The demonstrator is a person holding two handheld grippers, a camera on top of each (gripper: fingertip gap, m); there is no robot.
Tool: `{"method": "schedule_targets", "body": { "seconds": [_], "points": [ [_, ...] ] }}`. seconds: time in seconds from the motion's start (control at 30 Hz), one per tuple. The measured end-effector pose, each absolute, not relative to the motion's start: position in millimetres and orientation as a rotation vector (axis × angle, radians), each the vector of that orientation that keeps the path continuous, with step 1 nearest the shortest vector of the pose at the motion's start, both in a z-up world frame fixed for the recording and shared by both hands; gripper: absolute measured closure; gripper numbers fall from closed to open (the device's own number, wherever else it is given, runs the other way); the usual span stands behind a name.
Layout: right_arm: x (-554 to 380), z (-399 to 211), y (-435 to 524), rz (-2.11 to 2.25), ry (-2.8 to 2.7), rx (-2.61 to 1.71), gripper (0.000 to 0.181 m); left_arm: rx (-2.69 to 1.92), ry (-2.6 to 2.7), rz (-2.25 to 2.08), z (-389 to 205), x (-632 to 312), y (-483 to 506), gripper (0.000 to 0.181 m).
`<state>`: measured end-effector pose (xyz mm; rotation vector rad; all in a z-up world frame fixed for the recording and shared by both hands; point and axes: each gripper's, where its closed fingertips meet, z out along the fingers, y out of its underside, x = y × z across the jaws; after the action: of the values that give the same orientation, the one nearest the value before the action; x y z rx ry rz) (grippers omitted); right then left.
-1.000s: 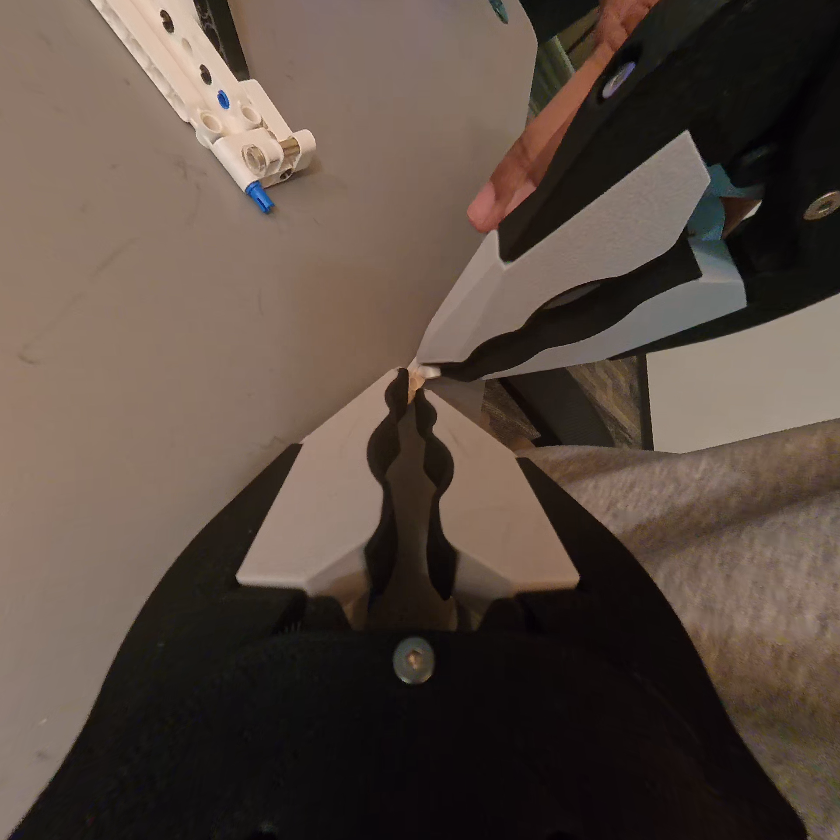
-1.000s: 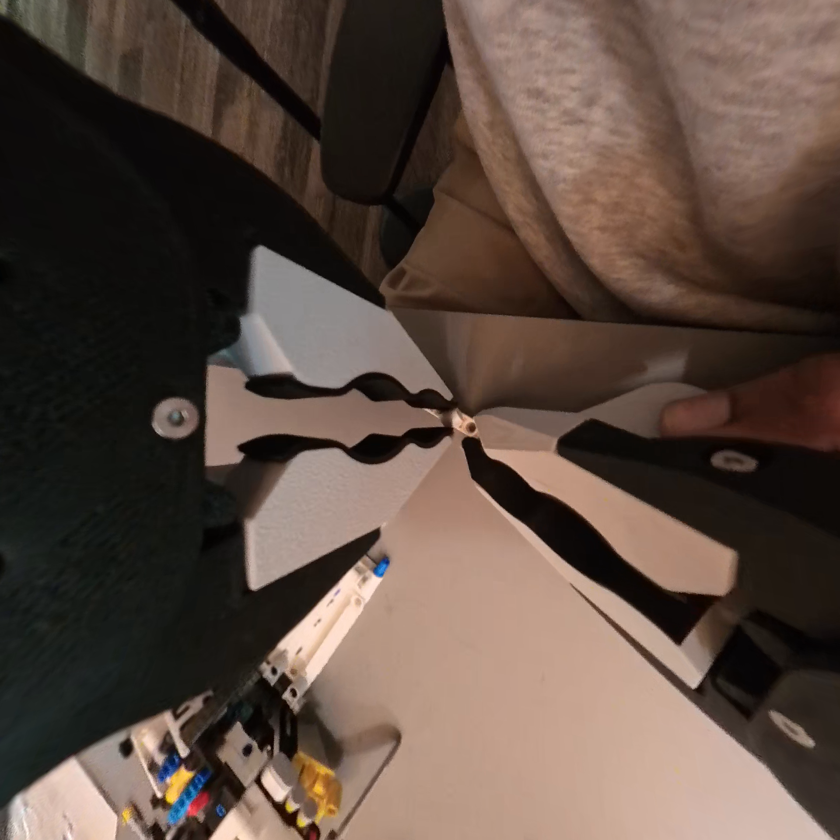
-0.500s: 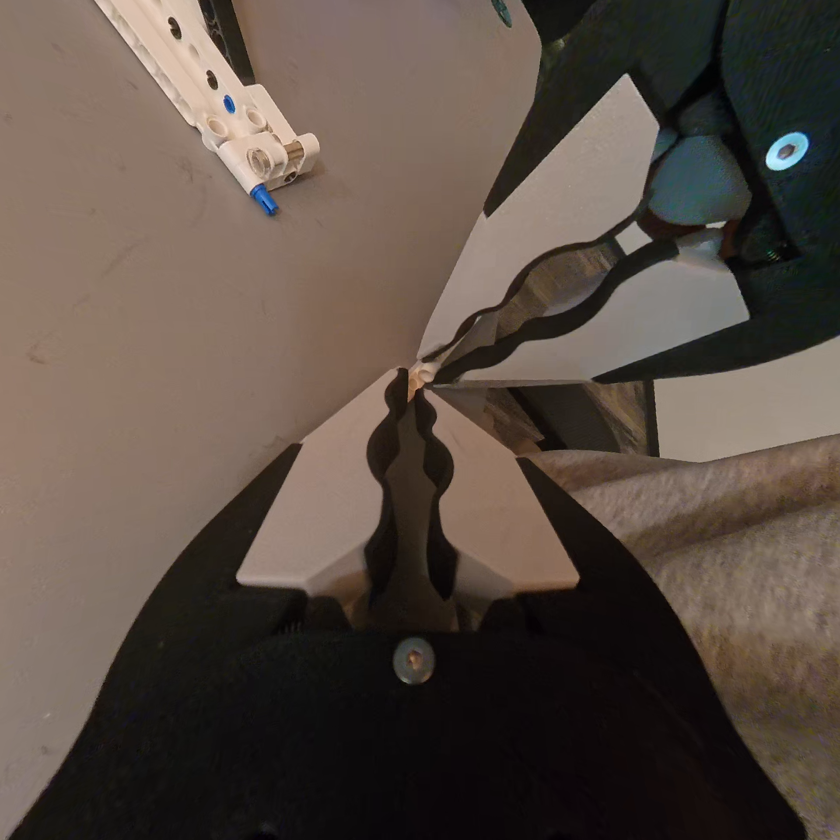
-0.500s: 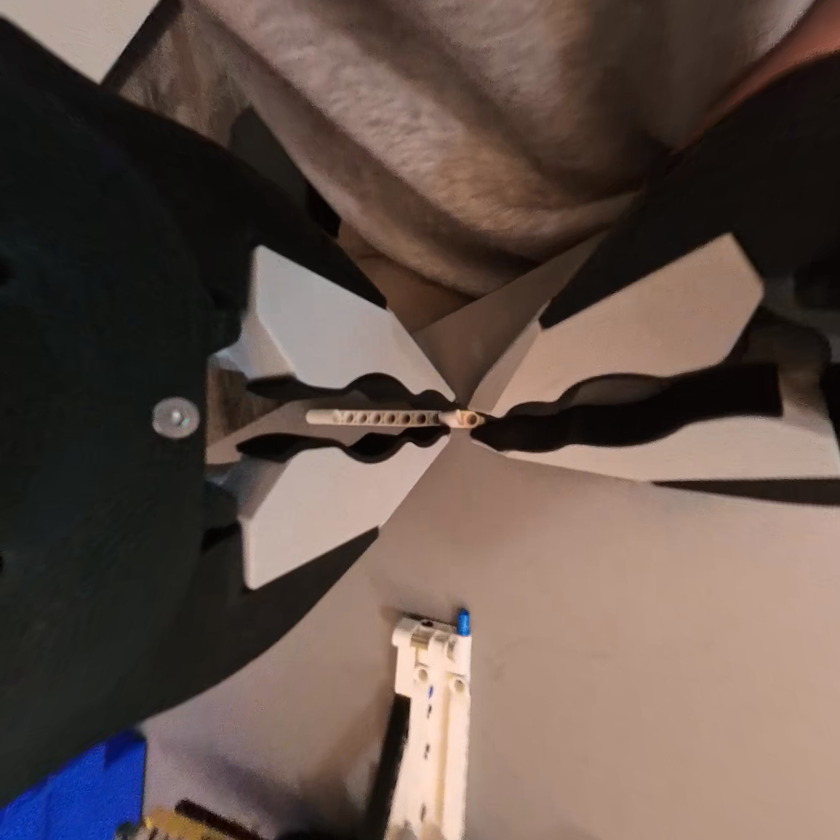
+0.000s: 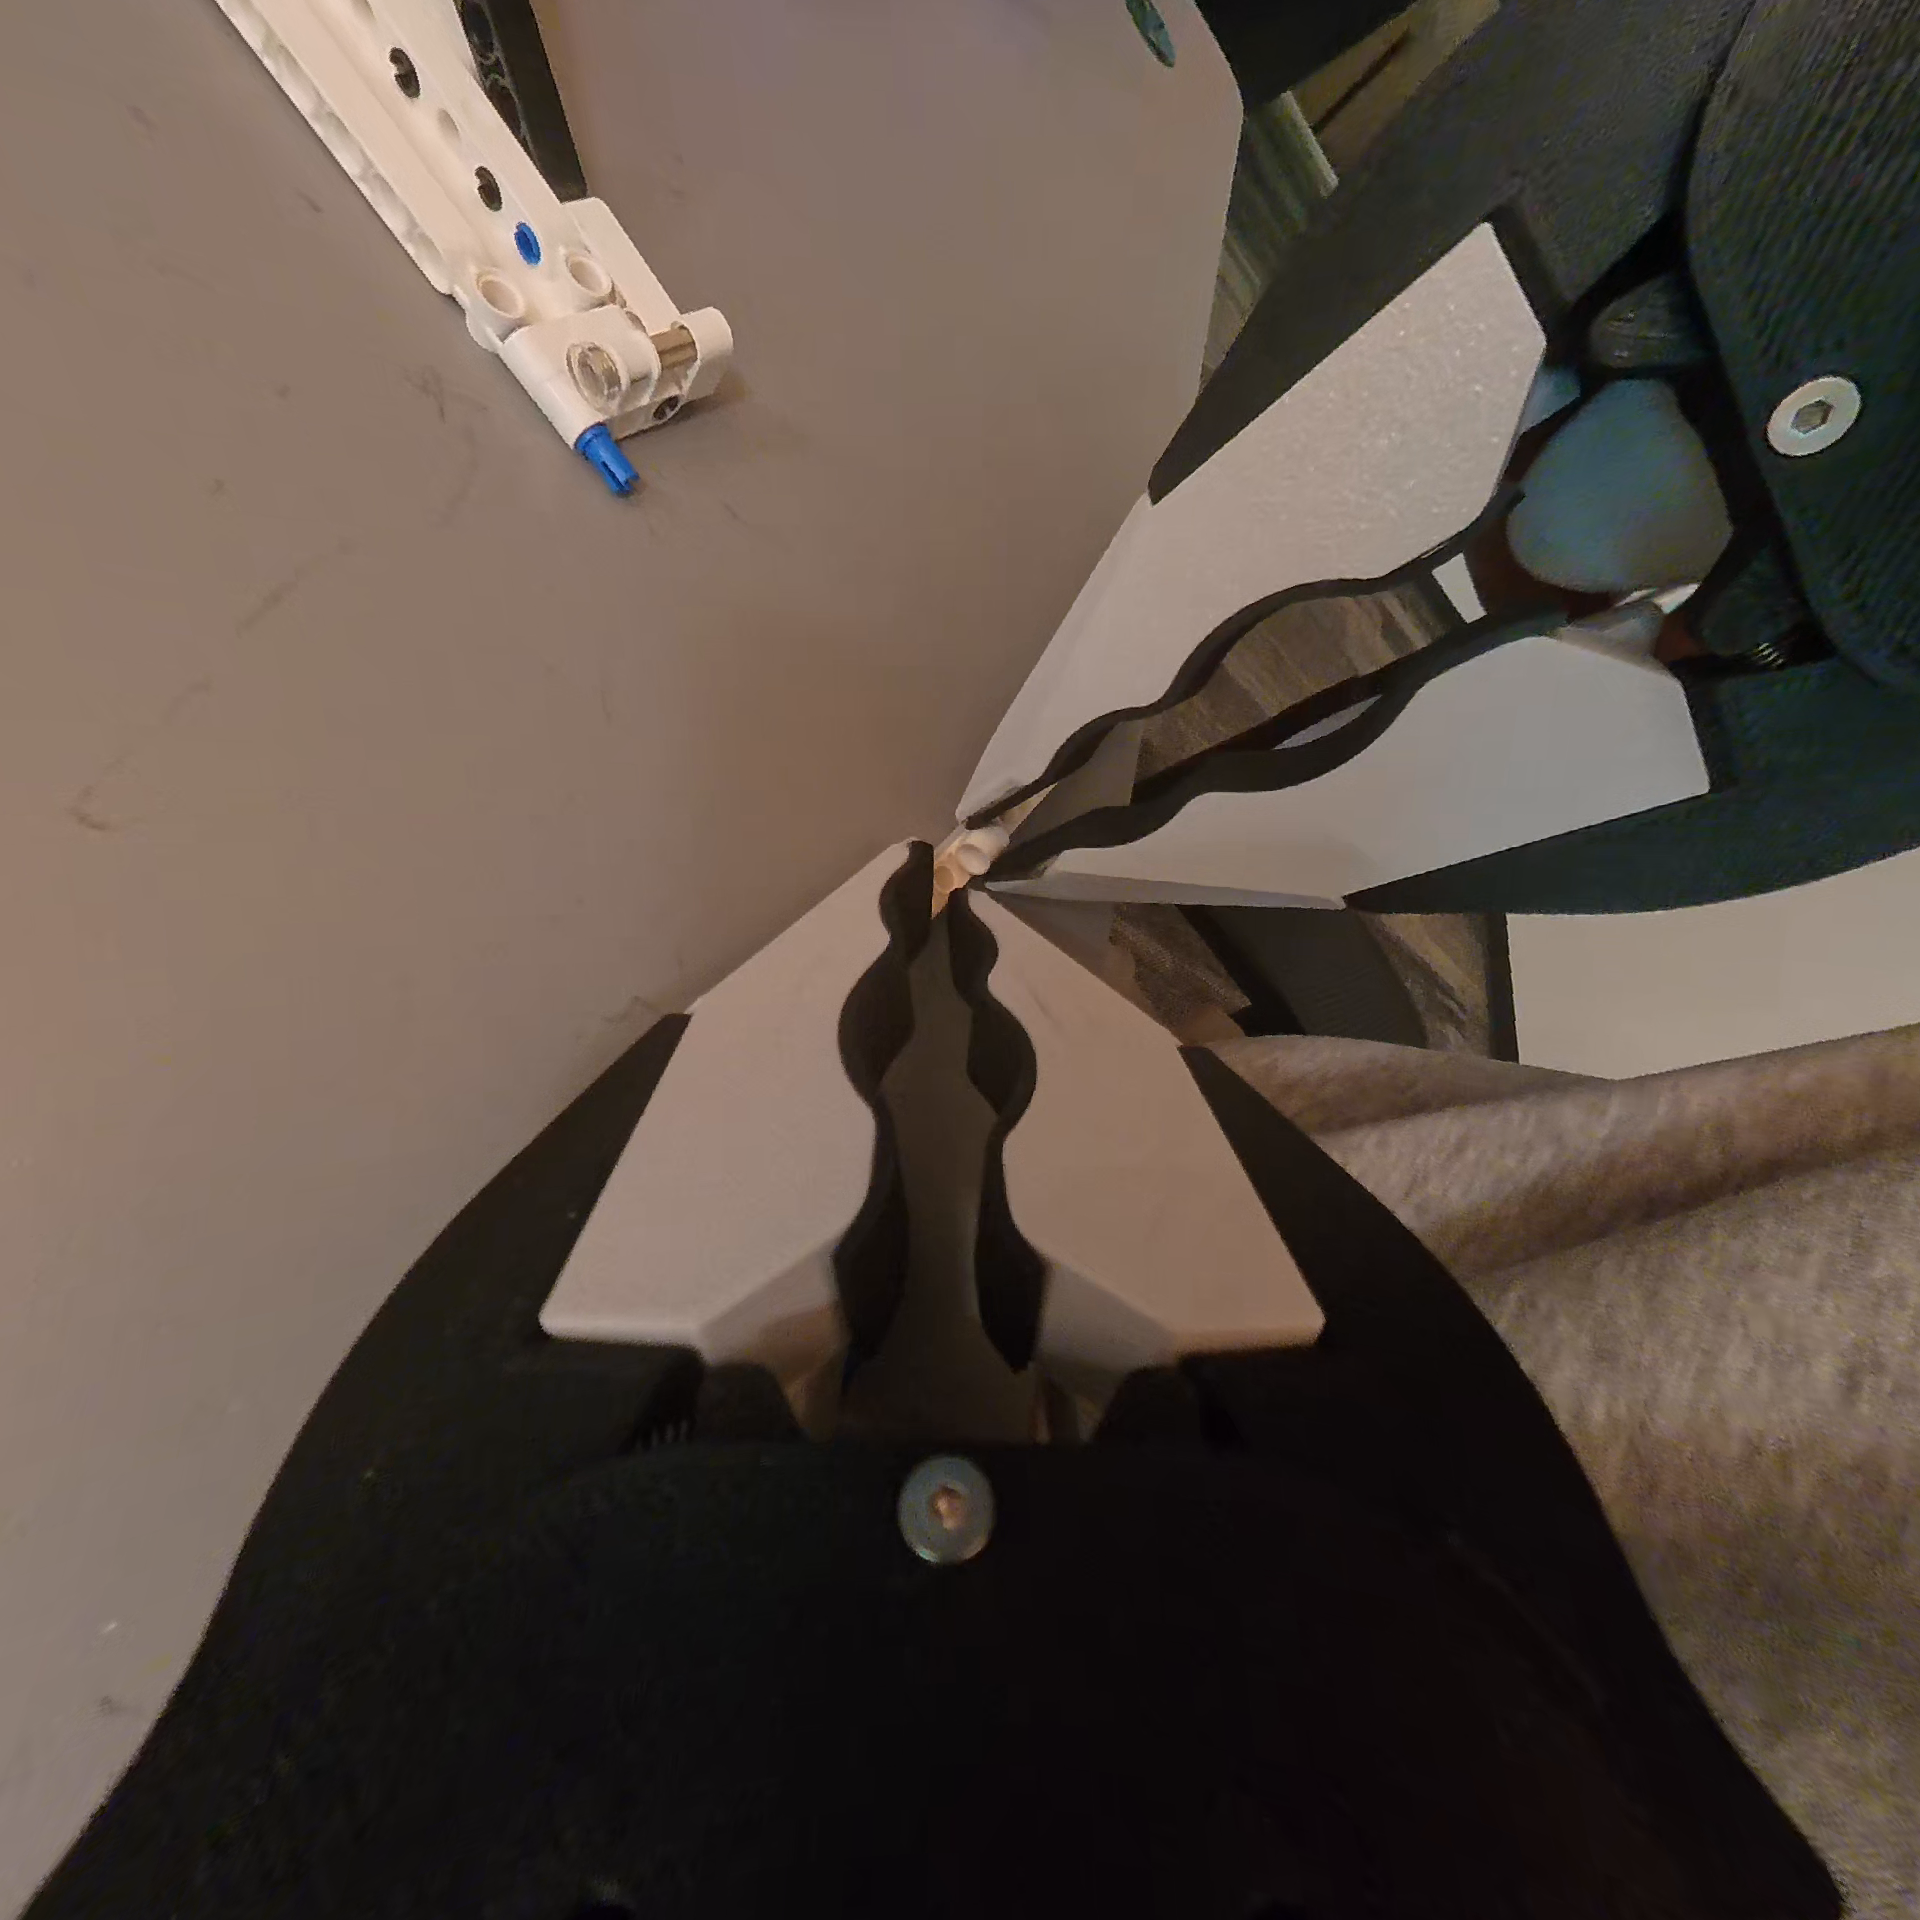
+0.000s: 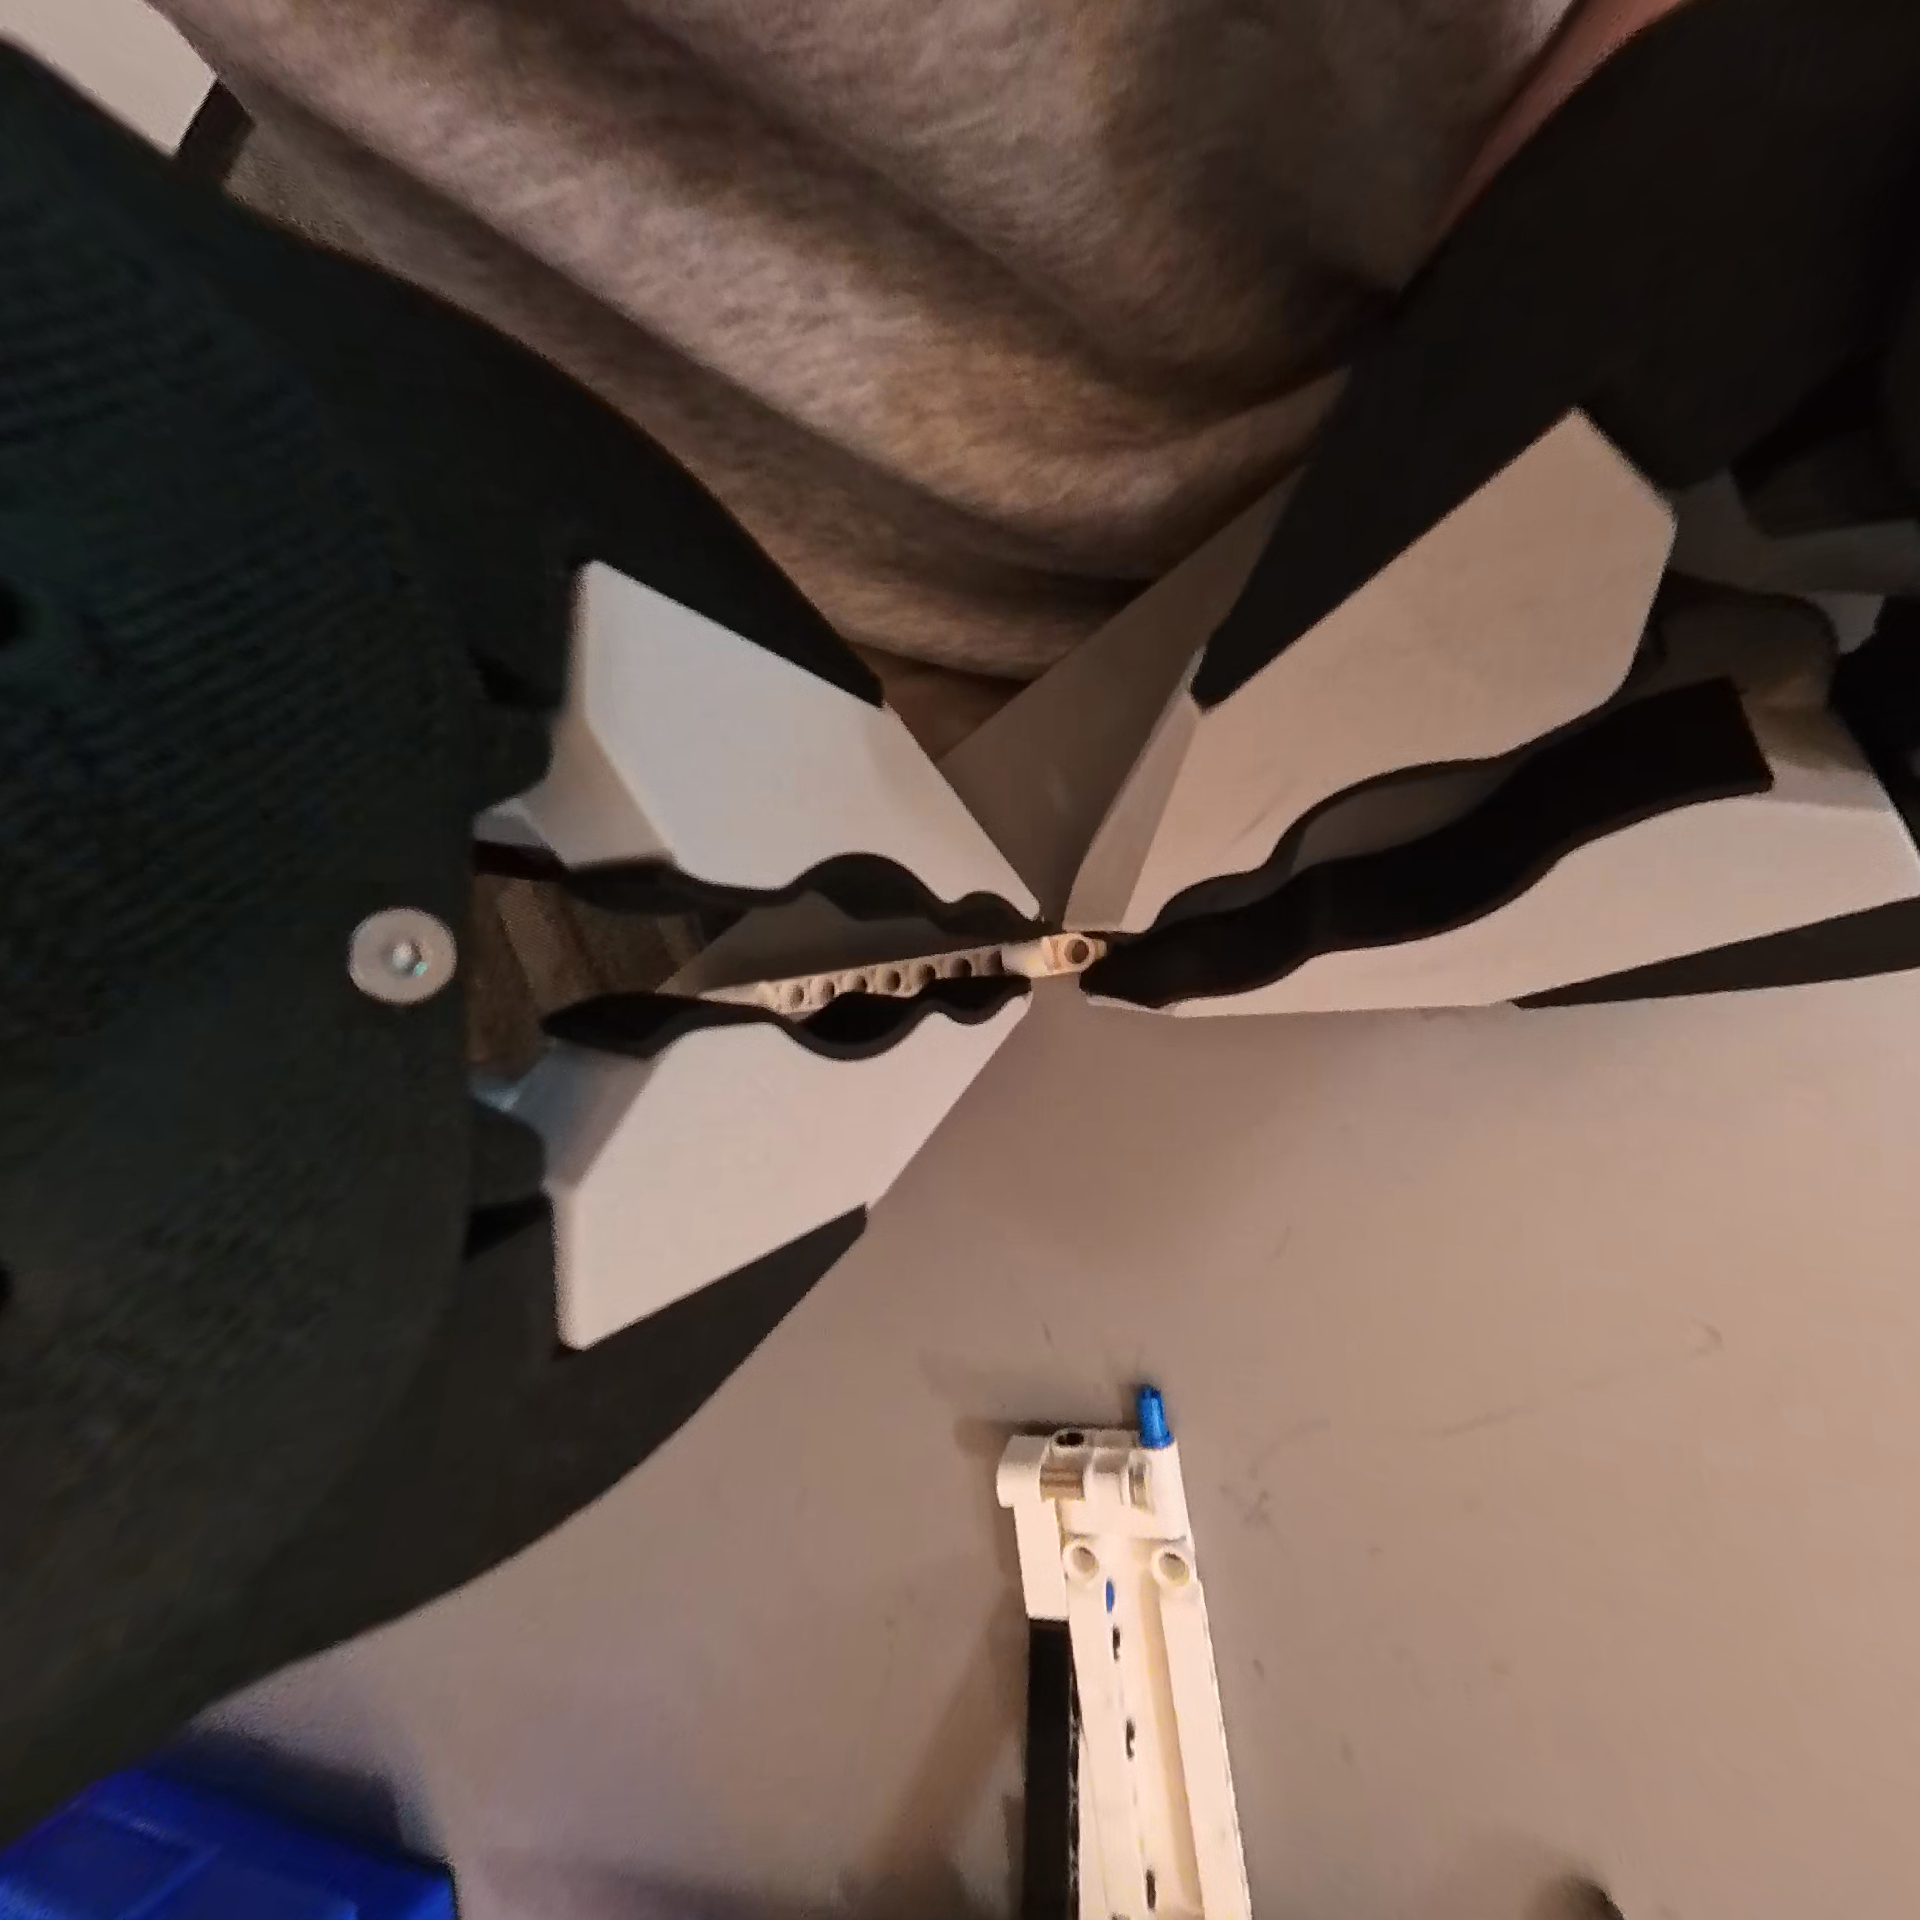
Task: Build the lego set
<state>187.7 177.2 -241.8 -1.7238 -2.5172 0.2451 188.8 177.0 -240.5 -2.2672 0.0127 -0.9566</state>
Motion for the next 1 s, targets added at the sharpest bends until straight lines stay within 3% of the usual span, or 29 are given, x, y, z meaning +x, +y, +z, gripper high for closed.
{"method": "schedule_targets", "body": {
  "seconds": [0.03, 0.53, 0.7, 1.0],
  "points": [
    [187.5, -241.9, 177.3, 0.246, -2.506, -1.729, 0.176, -2.267, 0.012, -0.955, -240.5, 188.7, 177.0, 0.179],
    [181.5, -242.4, 179.3, 0.404, -2.257, -1.715, 0.173, -2.262, -0.008, -0.936, -239.9, 186.2, 176.5, 0.18],
    [182.4, -233.6, 192.9, 0.447, -2.062, -1.712, 0.153, -2.261, -0.008, -0.936, -239.7, 186.4, 176.6, 0.179],
    [212.5, -226.1, 200.2, 0.581, -1.74, -1.742, 0.151, -2.243, -0.052, -0.922, -237.8, 185.6, 179.4, 0.177]
  ]
}}
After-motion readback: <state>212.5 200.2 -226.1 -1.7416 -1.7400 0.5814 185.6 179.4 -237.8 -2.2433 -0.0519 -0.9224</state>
